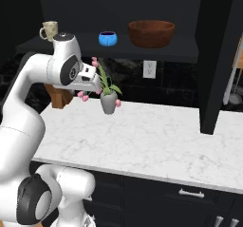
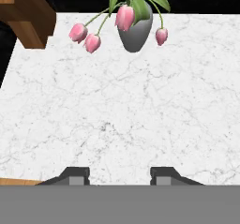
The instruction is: Gather all objects into one cabinet and sort the glasses and bowls to opposite sides.
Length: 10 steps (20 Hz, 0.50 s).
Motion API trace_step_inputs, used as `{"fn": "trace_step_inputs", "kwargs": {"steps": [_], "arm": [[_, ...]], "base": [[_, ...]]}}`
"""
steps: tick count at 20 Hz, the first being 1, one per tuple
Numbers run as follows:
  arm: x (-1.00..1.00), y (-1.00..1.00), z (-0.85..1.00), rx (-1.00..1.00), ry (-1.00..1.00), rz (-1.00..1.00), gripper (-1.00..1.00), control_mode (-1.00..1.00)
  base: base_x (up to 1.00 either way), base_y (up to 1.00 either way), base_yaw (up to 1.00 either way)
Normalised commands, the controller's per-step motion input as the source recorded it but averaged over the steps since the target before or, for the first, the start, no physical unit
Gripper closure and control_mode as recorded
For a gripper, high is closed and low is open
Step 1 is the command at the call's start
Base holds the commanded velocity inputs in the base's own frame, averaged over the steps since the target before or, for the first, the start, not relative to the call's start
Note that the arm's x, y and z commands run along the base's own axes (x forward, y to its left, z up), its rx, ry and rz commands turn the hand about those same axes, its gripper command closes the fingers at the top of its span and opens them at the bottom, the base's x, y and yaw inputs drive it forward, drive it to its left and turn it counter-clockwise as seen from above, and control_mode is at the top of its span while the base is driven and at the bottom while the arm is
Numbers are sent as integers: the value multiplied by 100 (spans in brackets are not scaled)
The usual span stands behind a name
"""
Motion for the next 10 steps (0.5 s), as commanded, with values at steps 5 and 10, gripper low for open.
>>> {"fn": "trace_step_inputs", "kwargs": {"steps": [5, 10], "arm": [[0, 0, 0, 0, 0, 0, -100, 100], [0, 0, 0, 0, 0, 0, -100, 100]], "base": [[0, 0, 0], [-12, 0, 0]]}}
